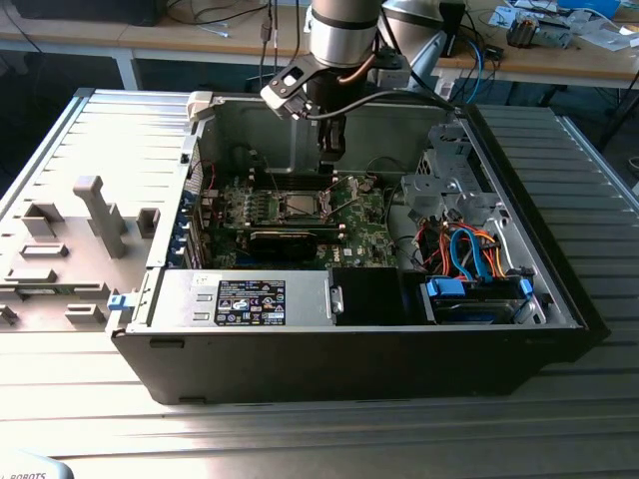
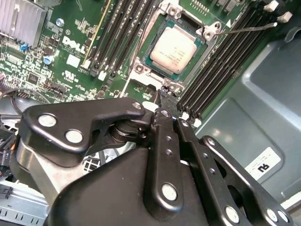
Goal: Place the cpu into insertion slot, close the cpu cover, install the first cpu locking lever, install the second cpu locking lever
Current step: 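Close the cpu cover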
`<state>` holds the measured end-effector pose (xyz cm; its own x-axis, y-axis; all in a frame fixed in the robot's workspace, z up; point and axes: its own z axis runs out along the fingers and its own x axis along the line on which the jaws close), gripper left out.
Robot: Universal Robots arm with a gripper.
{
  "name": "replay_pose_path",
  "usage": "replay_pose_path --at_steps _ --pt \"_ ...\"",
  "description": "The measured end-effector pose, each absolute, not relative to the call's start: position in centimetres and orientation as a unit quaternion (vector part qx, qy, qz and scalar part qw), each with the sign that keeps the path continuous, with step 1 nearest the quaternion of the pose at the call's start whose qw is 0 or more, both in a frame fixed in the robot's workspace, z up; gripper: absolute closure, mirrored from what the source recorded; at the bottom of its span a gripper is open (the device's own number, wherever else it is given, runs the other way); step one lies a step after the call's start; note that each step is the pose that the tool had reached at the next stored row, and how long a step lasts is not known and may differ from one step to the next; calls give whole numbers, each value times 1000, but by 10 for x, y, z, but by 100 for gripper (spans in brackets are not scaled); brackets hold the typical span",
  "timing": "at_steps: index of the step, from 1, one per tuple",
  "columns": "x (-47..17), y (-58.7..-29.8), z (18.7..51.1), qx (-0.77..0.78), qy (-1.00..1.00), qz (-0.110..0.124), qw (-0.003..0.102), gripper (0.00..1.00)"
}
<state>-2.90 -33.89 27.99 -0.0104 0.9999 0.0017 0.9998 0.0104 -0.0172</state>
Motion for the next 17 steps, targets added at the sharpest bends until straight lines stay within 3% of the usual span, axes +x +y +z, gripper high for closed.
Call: replay_pose_path --at_steps 17 --pt "2 -339 280 -703 -711 11 12 89"
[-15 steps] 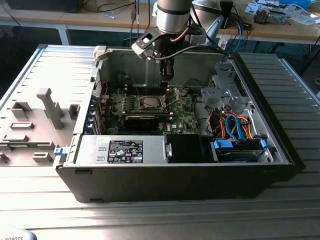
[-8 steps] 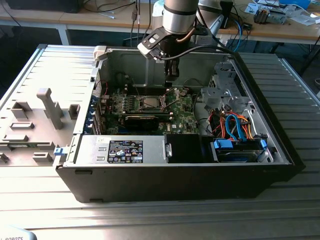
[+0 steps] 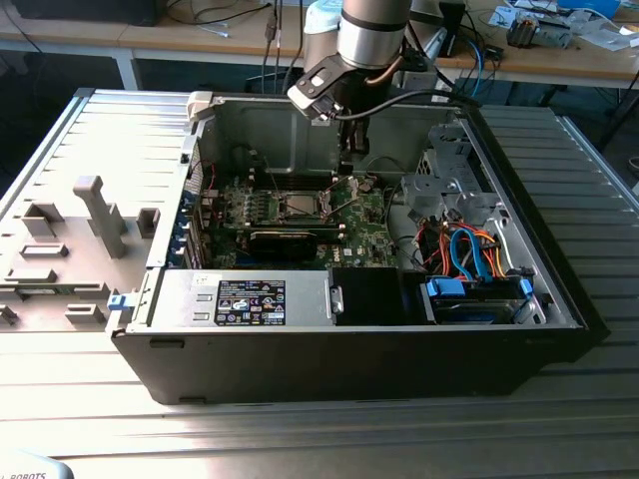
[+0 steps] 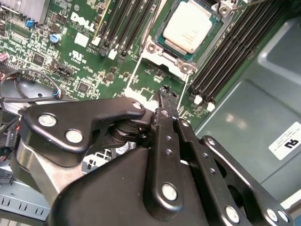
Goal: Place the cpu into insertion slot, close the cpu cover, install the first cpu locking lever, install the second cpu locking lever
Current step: 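Close the cpu cover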
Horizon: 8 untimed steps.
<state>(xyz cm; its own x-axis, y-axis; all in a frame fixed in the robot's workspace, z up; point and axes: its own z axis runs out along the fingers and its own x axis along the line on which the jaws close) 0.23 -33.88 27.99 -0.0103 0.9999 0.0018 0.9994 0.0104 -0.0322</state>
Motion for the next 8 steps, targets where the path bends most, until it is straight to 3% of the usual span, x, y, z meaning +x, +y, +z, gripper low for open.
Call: replay_pose_path --at_steps 8 --pt "14 -339 280 -703 -711 13 14 89"
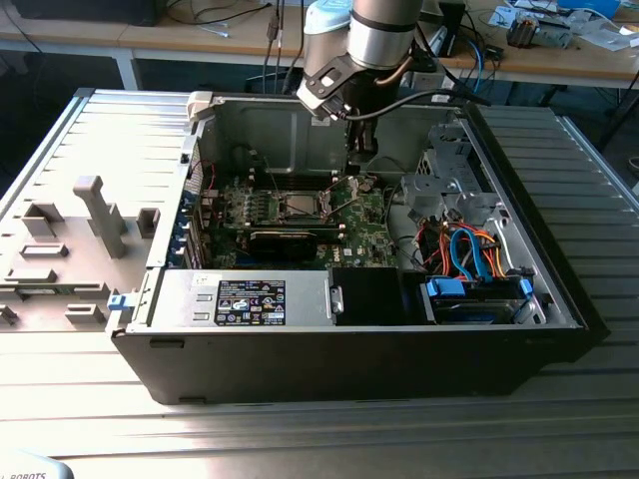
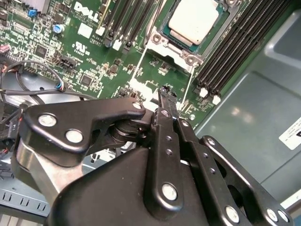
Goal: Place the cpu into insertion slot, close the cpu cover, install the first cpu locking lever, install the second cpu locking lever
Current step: 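Close the cpu cover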
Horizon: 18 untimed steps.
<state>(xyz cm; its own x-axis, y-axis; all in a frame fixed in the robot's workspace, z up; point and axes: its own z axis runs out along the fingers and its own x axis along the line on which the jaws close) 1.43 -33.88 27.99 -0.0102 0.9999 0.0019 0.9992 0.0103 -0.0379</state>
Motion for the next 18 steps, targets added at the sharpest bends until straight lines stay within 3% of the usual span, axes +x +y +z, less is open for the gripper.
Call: replay_pose_path --at_steps 18 --pt "26 -339 279 -703 -711 16 17 89"
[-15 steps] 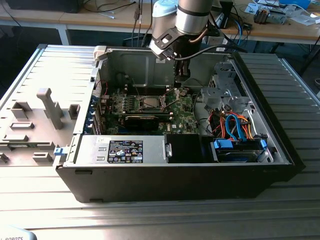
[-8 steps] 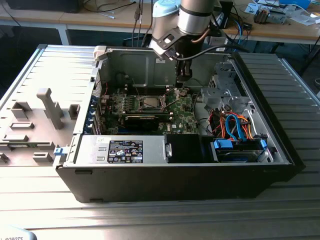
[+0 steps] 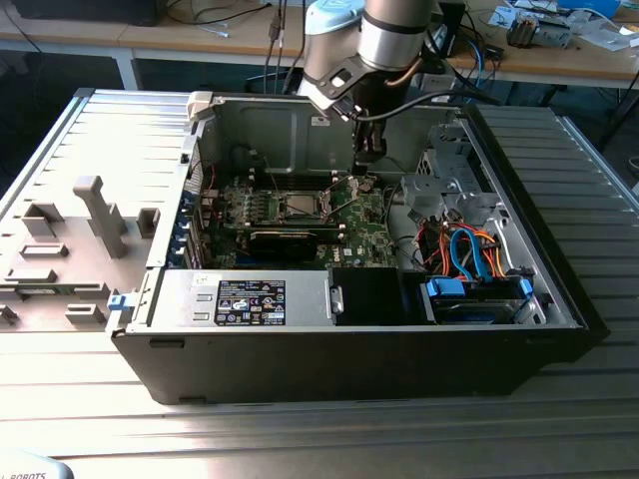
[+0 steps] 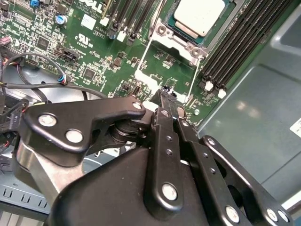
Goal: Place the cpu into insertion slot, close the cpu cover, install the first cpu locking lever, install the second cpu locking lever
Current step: 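Close the cpu cover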
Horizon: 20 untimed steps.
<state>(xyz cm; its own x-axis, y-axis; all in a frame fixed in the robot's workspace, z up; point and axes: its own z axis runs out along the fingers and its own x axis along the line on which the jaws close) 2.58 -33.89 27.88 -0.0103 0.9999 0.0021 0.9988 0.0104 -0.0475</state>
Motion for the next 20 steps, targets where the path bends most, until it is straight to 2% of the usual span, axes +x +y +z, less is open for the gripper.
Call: replay_pose_path --at_steps 20 --pt "38 -335 269 -702 -711 24 25 89"
